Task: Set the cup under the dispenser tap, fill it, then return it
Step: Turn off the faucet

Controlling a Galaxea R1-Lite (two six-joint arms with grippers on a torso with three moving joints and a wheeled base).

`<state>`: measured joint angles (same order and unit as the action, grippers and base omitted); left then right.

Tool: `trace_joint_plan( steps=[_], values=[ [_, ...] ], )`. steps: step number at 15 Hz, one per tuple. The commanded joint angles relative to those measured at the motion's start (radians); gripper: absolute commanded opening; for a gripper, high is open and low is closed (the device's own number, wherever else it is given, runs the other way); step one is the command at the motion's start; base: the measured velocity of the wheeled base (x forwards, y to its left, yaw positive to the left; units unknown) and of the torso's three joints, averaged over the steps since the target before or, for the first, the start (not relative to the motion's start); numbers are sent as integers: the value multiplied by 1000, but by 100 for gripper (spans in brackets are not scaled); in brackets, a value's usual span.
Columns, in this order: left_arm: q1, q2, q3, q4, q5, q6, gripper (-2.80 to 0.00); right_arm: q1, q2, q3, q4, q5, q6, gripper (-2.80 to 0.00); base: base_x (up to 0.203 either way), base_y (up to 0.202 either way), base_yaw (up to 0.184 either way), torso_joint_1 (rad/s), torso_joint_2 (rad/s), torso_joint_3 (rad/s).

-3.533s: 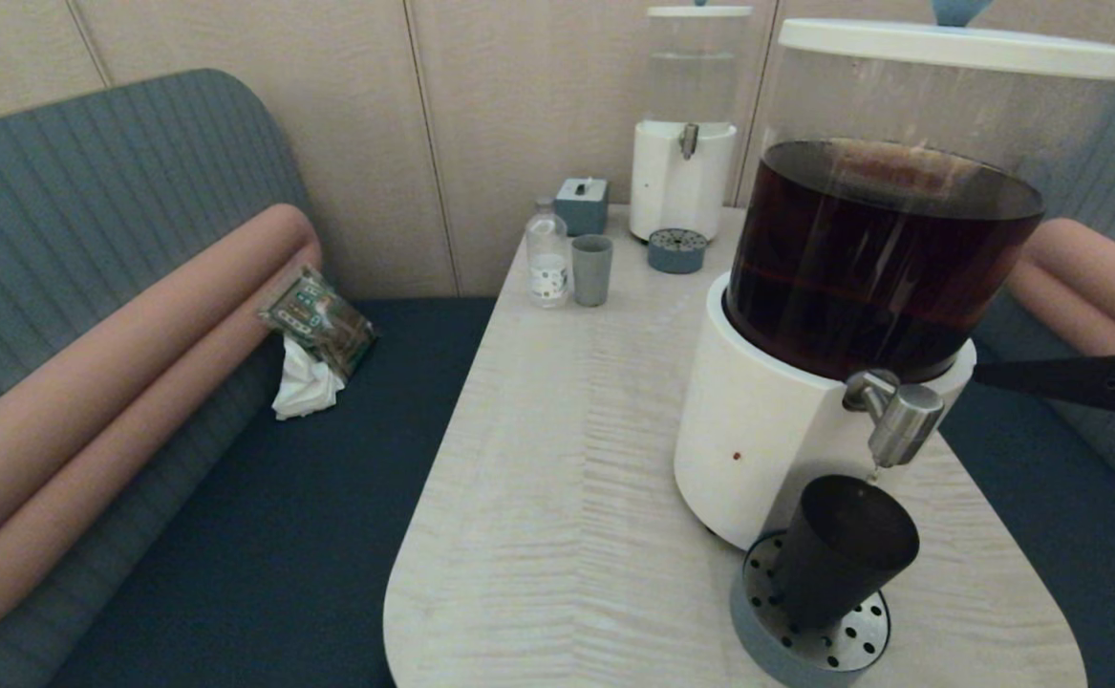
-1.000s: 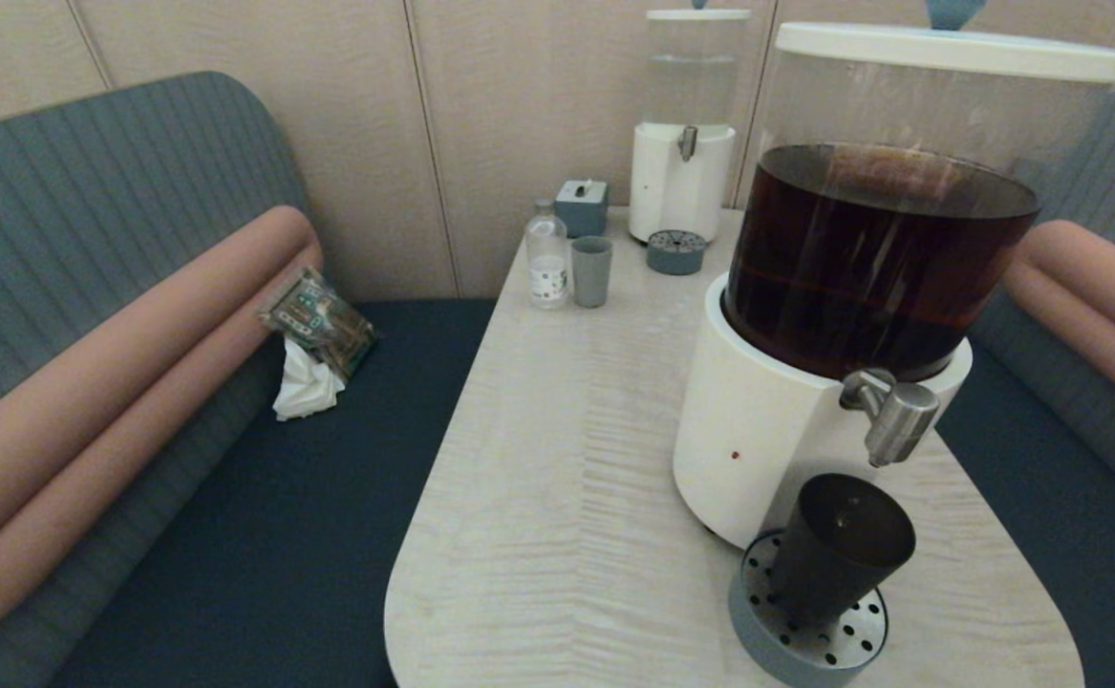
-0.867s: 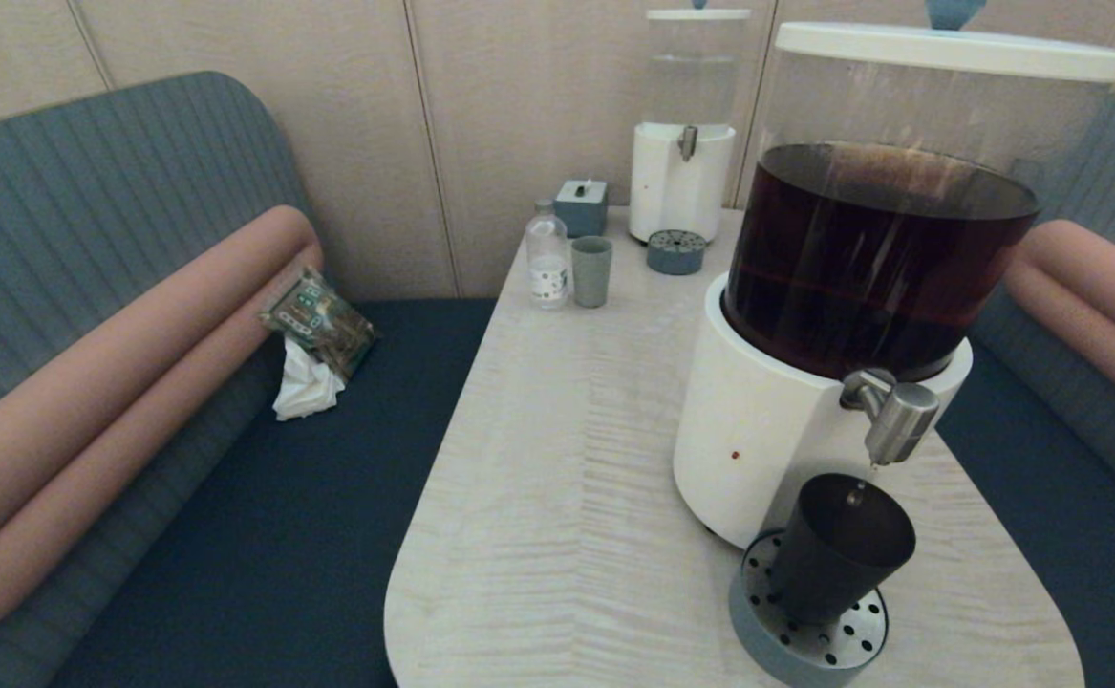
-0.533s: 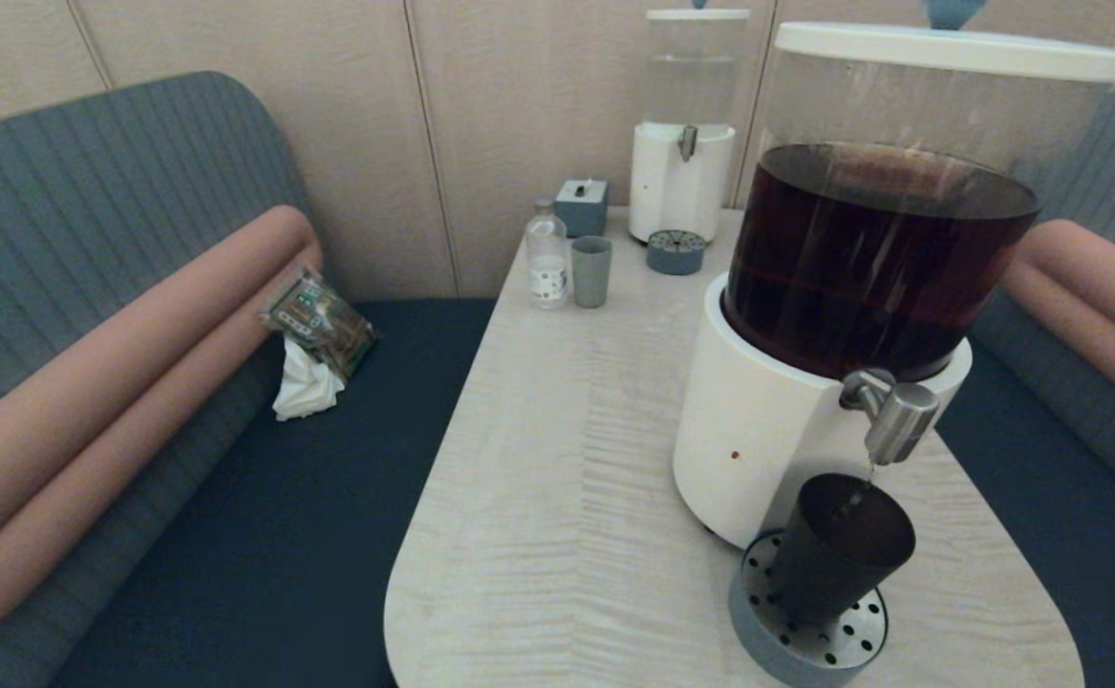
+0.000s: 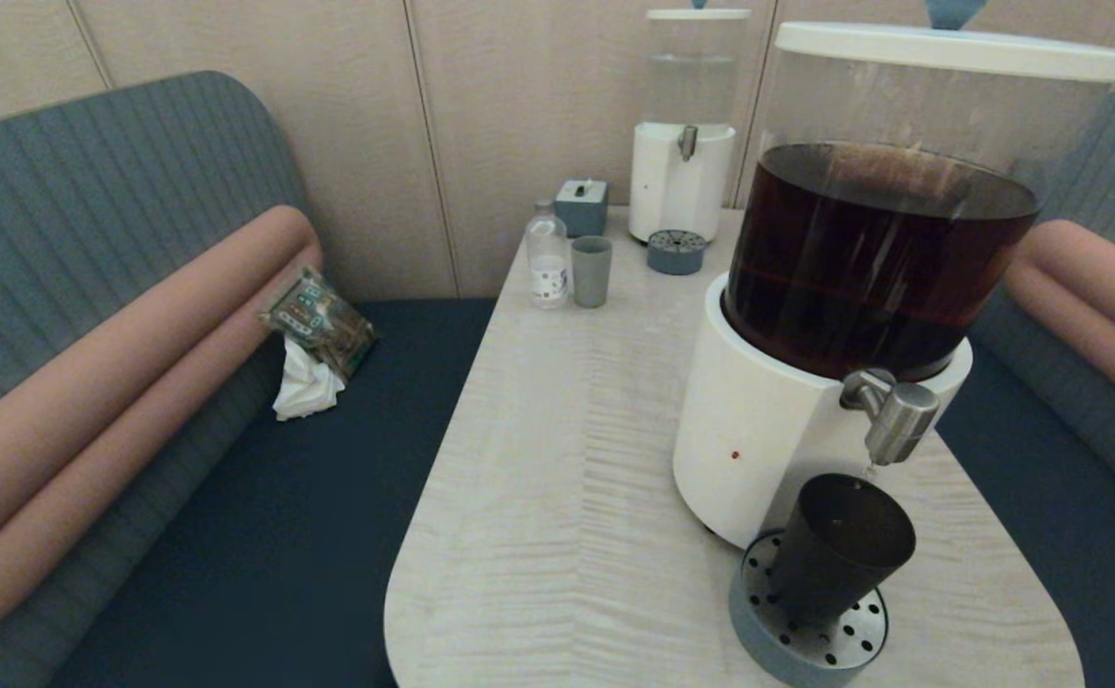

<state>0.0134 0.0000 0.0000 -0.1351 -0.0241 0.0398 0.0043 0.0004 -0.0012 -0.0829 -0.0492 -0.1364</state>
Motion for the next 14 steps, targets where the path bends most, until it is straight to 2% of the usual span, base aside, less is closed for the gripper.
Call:
trace_joint_plan(
  steps=[1, 4, 7, 14],
  values=[
    [0, 0, 40, -1, 0, 0, -280, 0, -5, -6, 18, 10, 15, -280, 0, 0, 0, 0, 0, 0],
    [0, 0, 40, -1, 0, 0, -280, 0, -4, -8, 29, 25, 22, -280, 0, 0, 0, 0, 0, 0],
    [0, 0, 40, -1, 0, 0, -280, 1, -3, 2, 78, 65, 85, -280, 0, 0, 0, 0, 0, 0],
    [0, 0, 40, -1, 0, 0, -280, 2, 0, 0, 81, 65, 100, -280, 0, 0, 0, 0, 0, 0]
  ],
)
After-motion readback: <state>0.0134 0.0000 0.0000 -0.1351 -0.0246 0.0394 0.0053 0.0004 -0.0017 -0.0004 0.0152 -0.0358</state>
